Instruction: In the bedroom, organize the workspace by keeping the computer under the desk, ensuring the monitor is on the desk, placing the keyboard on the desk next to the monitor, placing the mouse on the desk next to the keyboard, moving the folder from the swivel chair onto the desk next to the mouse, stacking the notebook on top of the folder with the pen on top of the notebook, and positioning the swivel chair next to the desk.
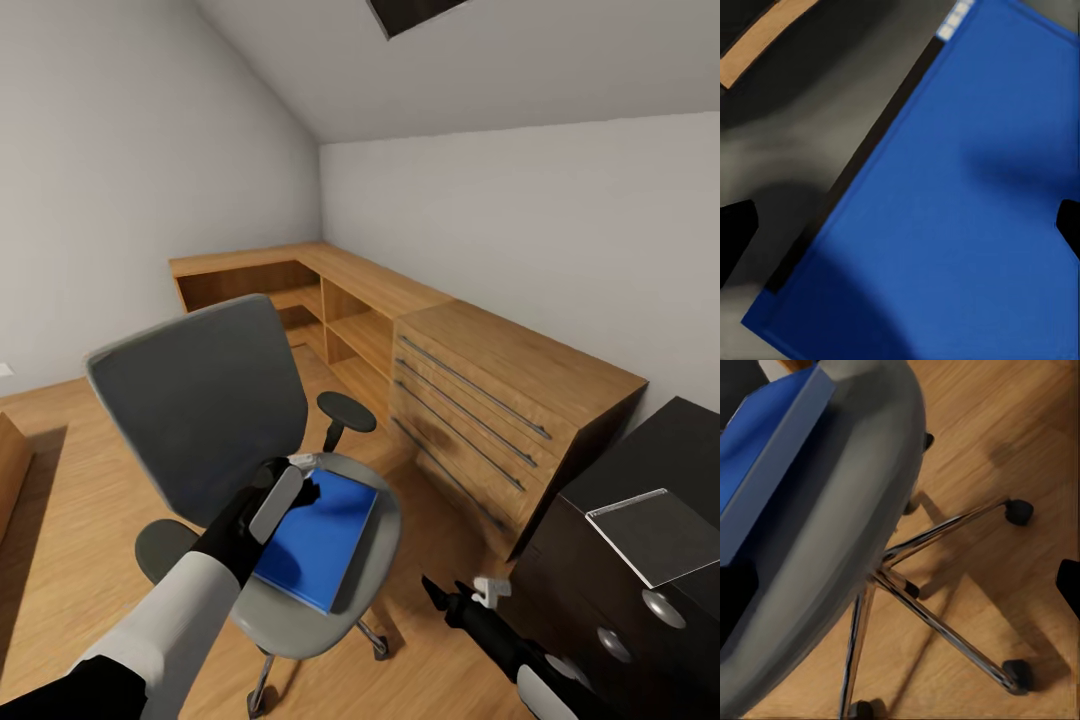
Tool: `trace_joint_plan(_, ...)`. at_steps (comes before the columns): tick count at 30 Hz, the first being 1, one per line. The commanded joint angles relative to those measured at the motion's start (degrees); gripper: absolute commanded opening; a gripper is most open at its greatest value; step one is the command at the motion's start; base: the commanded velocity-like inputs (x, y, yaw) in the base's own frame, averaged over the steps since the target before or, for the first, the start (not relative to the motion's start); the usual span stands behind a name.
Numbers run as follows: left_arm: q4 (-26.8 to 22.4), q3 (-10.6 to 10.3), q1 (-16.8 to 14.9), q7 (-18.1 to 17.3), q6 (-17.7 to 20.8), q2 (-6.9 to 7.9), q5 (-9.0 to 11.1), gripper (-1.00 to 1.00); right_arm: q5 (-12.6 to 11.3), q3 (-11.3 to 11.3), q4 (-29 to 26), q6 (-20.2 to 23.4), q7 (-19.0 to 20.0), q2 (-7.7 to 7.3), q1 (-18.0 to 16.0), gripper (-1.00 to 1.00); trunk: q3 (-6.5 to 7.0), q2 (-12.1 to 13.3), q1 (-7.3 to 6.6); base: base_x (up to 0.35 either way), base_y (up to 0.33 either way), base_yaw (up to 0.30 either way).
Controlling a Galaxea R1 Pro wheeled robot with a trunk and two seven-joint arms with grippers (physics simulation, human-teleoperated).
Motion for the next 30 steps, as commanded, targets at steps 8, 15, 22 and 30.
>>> trace_joint_plan(8, -2.64, -0.13, -0.04, 0.63, -0.05, 0.3, 0.6, 1.0, -0.58, 0.63, 2.62, -0.45, 1.03, -0.47, 0.06, 1.0, -0.05, -0.02, -0.01, 0.0, 0.0, 0.0)
trace_joint_plan(15, -4.89, -0.2, -0.04, 0.71, -0.15, 0.33, 0.6, 1.0, -0.64, 0.7, 4.88, -0.46, 1.03, -0.53, 0.08, 1.0, -0.05, -0.02, -0.01, 0.052, 0.104, 0.0)
trace_joint_plan(22, -6.09, -0.18, -0.04, 0.72, -0.13, 0.54, 0.6, 1.0, -0.65, 0.66, 5.21, -0.46, 1.02, -0.54, 0.09, 1.0, -0.05, -0.02, -0.01, 0.051, 0.074, 0.0)
trace_joint_plan(30, -5.96, -0.14, -0.04, 0.5, -0.13, 1.3, 0.83, 1.0, -0.65, 0.72, 6.0, -0.53, 1.01, -0.44, 0.1, 1.0, -0.05, -0.02, -0.01, 0.006, 0.009, 0.0)
